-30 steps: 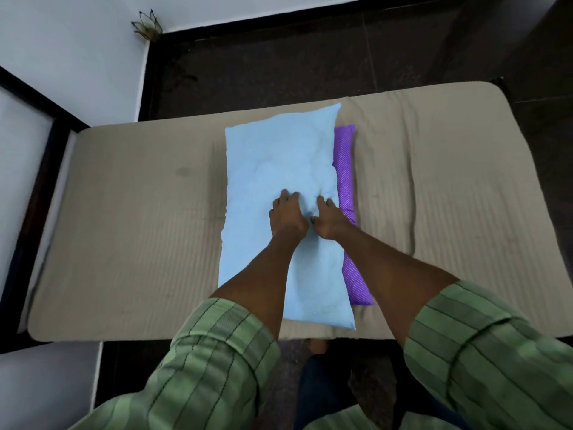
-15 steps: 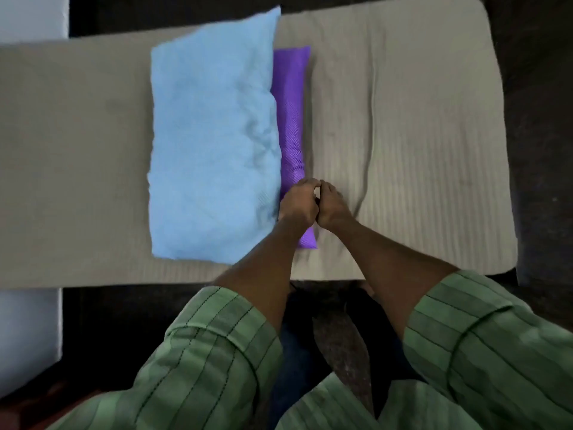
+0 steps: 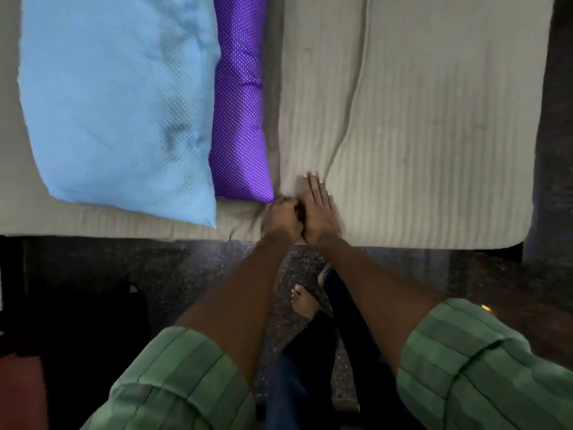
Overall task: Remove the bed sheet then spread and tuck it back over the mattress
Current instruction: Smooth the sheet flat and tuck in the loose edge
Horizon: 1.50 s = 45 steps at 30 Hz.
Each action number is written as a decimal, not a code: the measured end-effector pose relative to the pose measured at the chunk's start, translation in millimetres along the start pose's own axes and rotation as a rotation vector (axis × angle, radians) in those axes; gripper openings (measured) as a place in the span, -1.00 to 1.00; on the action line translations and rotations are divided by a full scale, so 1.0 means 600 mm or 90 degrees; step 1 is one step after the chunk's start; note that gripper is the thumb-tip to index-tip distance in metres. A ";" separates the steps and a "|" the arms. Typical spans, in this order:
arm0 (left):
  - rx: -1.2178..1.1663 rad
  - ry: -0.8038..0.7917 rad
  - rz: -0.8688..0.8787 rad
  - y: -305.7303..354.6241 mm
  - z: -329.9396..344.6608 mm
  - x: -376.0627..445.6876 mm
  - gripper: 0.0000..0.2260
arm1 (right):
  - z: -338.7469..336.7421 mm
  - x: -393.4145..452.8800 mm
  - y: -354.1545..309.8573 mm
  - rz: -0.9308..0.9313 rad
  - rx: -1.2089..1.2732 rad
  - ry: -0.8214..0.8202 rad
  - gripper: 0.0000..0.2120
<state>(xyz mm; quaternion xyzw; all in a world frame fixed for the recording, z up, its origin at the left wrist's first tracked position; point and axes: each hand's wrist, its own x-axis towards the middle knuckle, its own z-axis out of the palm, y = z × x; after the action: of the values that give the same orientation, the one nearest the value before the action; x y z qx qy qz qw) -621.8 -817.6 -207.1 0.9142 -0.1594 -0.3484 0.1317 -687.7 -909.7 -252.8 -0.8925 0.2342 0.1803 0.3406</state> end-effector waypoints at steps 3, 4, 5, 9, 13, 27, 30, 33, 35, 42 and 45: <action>-0.049 0.098 0.038 -0.002 0.056 0.000 -0.71 | 0.028 -0.032 0.062 0.007 -0.051 0.093 -0.28; -0.055 0.110 0.055 0.007 0.070 -0.001 -0.72 | 0.029 -0.040 0.083 -0.003 -0.071 0.111 -0.33; -0.056 0.107 0.071 0.020 0.089 -0.007 -0.72 | 0.032 -0.055 0.107 0.002 -0.096 0.127 -0.37; -0.071 0.071 0.105 0.063 0.115 -0.025 -0.67 | 0.002 -0.105 0.191 0.165 -0.112 0.235 -0.40; -0.058 0.018 0.108 0.071 0.099 -0.016 -0.75 | -0.036 -0.101 0.190 0.258 -0.130 0.267 -0.39; -0.141 0.114 0.129 0.124 0.109 0.017 -0.80 | -0.123 -0.011 0.249 0.367 -0.095 0.342 -0.74; -0.118 0.090 0.161 0.154 0.122 0.018 -0.79 | -0.130 -0.022 0.261 0.358 -0.101 0.338 -0.78; -0.085 0.084 0.192 0.164 0.129 0.017 -0.77 | -0.140 -0.032 0.265 0.381 -0.083 0.356 -0.76; -0.061 0.084 0.195 0.163 0.122 0.023 -0.76 | -0.156 -0.027 0.267 0.396 -0.052 0.385 -0.72; -0.074 0.129 0.174 0.194 0.094 0.089 -0.73 | -0.217 0.059 0.303 0.300 -0.147 0.387 -0.52; -0.083 0.135 0.172 0.227 0.097 0.104 -0.72 | -0.219 0.074 0.320 0.266 -0.225 0.333 -0.65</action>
<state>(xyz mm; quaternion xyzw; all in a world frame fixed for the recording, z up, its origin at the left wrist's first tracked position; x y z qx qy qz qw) -644.5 -973.7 -238.1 0.9057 -0.2426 -0.2389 0.2526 -733.9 -1140.3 -282.5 -0.8865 0.4554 0.0492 0.0657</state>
